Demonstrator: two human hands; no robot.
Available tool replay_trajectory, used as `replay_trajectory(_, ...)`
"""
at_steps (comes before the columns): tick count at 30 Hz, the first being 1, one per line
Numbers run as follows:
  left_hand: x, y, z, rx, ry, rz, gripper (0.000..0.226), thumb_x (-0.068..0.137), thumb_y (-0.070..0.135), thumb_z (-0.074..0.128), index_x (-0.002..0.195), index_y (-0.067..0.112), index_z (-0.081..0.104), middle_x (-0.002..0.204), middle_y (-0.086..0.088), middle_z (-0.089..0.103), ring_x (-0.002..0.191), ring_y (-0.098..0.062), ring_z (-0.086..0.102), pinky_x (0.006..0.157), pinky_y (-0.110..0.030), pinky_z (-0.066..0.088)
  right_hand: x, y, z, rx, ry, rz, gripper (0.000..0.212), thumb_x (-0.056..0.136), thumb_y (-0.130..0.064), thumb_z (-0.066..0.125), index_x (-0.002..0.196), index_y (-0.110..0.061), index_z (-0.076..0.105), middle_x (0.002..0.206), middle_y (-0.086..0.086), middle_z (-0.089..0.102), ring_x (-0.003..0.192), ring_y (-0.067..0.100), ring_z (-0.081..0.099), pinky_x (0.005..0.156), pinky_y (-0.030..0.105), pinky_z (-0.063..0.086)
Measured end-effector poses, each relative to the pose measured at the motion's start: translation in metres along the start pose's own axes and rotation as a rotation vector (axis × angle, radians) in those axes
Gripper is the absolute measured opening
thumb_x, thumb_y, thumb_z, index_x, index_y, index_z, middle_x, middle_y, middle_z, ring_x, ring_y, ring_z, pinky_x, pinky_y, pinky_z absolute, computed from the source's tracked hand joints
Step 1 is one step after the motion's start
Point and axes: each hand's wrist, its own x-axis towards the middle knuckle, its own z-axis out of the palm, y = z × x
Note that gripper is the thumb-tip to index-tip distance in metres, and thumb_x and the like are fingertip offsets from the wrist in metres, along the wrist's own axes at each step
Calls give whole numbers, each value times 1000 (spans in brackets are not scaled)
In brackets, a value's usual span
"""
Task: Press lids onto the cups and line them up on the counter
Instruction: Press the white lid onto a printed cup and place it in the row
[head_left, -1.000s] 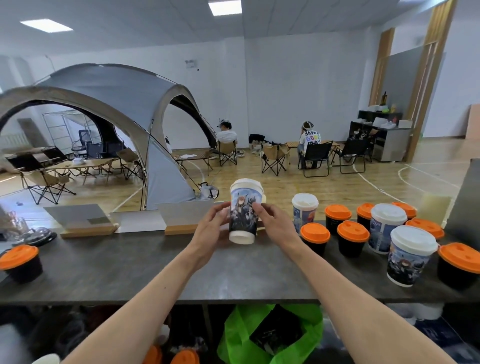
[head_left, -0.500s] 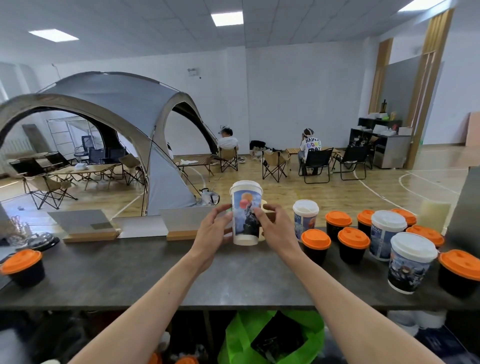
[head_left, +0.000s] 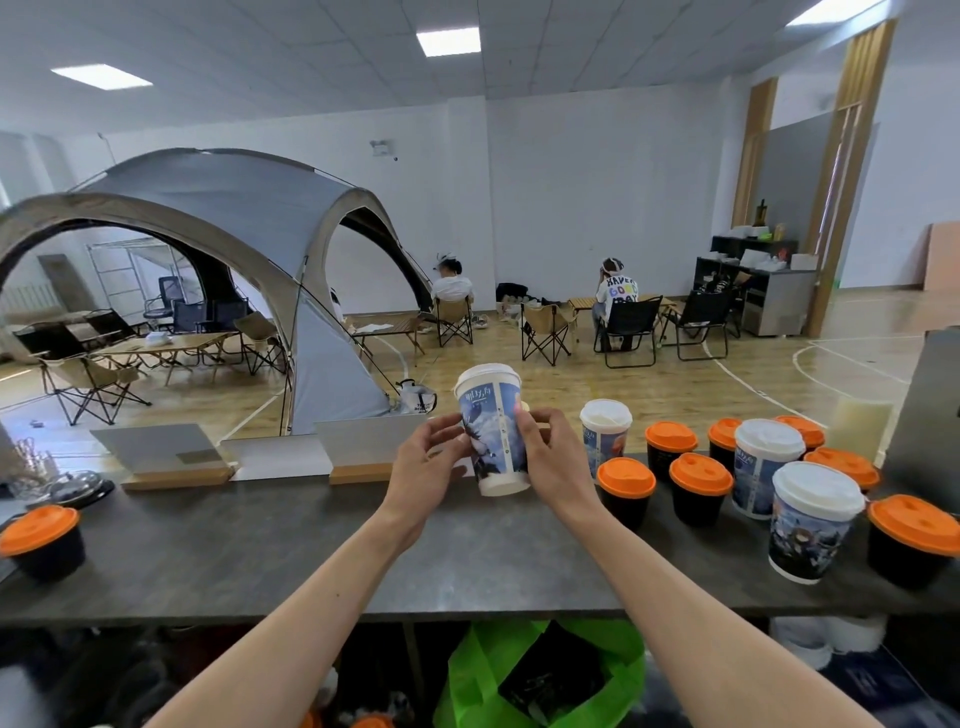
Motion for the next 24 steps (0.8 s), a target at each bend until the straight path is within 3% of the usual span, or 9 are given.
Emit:
replay_trajectory(3, -1, 1, 1, -11, 3, 0, 31, 96, 21, 69, 126, 21, 63, 116, 3, 73, 106, -14, 71, 93, -40, 59, 0, 2, -3, -30, -7, -6, 45, 100, -58, 43, 108, -21, 67, 100, -5, 70, 94, 11, 65, 77, 30, 50)
replay_trajectory(5, -1, 1, 3, 0, 11, 5, 29, 95, 22, 71, 123, 23, 65, 116, 5, 74, 107, -13, 70, 94, -42, 59, -1, 2, -4, -41, -9, -33, 44, 100, -57, 45, 111, -23, 70, 101, -6, 71, 92, 8, 65, 75, 27, 50)
replay_trajectory(8, -1, 0, 5, 27, 45, 44, 24, 97, 21, 69, 120, 25, 67, 115, 7, 73, 109, -14, 69, 94, -44, 59, -3, 2, -6, -36, -2, -45, 40, 100, -52, 48, 125, -23, 61, 108, -5, 70, 95, 8, 65, 82, 29, 54)
replay_trajectory(12, -4, 1, 10, 40, 49, 93, 28, 98, 12, 65, 121, 29, 65, 122, 4, 68, 107, -18, 70, 88, -42, 62, -3, 6, -8, -43, 6, -15, 24, 103, -47, 47, 114, -28, 55, 107, -3, 68, 98, 12, 64, 90, 41, 55)
replay_trajectory(19, -7, -1, 20, 29, 31, 88, 35, 92, 16, 74, 124, 25, 64, 119, 5, 71, 105, -11, 71, 89, -38, 62, -7, 8, -19, -45, 2, -26, 40, 100, -50, 52, 117, -18, 69, 95, -11, 68, 94, 7, 65, 88, 37, 55)
replay_trajectory(24, -11, -2, 36, 46, -19, 90, 41, 95, 11, 69, 135, 20, 62, 123, 1, 70, 109, -10, 68, 76, -18, 58, -15, 23, -33, -50, -13, -7, 41, 99, -41, 58, 135, -22, 54, 106, -6, 70, 94, 3, 66, 79, 26, 56)
